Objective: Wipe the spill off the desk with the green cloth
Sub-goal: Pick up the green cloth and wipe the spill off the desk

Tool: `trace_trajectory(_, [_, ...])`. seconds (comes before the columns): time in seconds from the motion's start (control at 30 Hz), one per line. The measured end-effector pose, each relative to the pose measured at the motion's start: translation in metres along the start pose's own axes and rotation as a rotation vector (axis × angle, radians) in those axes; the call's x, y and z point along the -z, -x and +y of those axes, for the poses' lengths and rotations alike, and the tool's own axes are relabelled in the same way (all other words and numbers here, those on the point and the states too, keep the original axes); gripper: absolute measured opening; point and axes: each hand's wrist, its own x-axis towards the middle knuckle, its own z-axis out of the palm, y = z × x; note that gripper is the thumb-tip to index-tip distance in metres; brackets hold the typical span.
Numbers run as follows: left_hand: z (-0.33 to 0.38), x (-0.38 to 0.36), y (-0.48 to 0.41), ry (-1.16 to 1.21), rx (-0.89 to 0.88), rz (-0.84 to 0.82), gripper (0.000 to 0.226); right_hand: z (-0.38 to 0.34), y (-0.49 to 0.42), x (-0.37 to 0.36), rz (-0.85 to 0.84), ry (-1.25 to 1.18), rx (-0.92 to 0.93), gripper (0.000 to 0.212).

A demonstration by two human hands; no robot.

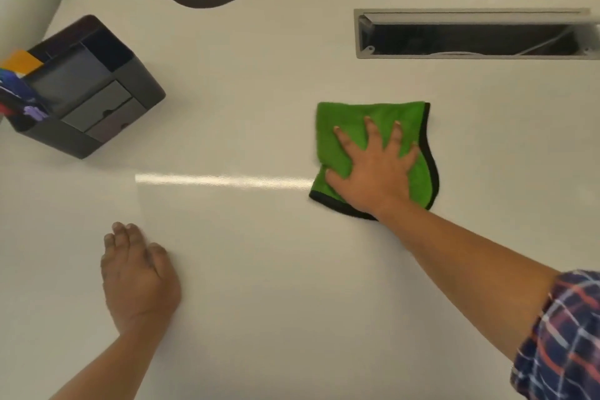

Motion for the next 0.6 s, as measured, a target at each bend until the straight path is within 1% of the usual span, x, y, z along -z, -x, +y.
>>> trace_trajectory(0.07, [0.000, 0.000, 0.001, -0.006, 0.006, -0.009, 0.064, -0.025, 0.033, -0.004, -0.001, -0.002, 0.186, 0.080])
trace_trajectory(0.13, [0.000, 0.001, 0.002, -0.008, 0.002, -0.015, 0.066, -0.024, 0.079, -0.012, 0.002, -0.034, 0.333, 0.080])
trace_trajectory(0.23, [0.001, 0.002, 0.001, -0.005, 0.005, -0.013, 0.069, 0.014, 0.158, -0.028, -0.057, -0.041, 0.412, 0.086])
trace_trajectory(0.33, [0.002, 0.003, 0.002, -0.004, 0.006, -0.022, 0.070, 0.078, 0.211, -0.032, -0.123, -0.001, 0.331, 0.098])
trace_trajectory(0.4, [0.003, 0.004, 0.003, -0.003, 0.005, -0.027, 0.071, 0.121, 0.222, -0.023, -0.164, 0.047, 0.248, 0.097])
trace_trajectory(0.5, [0.004, 0.006, 0.002, 0.005, 0.004, -0.033, 0.072, 0.168, 0.203, -0.009, -0.209, 0.138, 0.151, 0.089])
trace_trajectory(0.6, [0.006, 0.007, 0.001, -0.008, -0.006, -0.035, 0.072, 0.183, 0.148, 0.001, -0.155, 0.153, -0.009, 0.092])
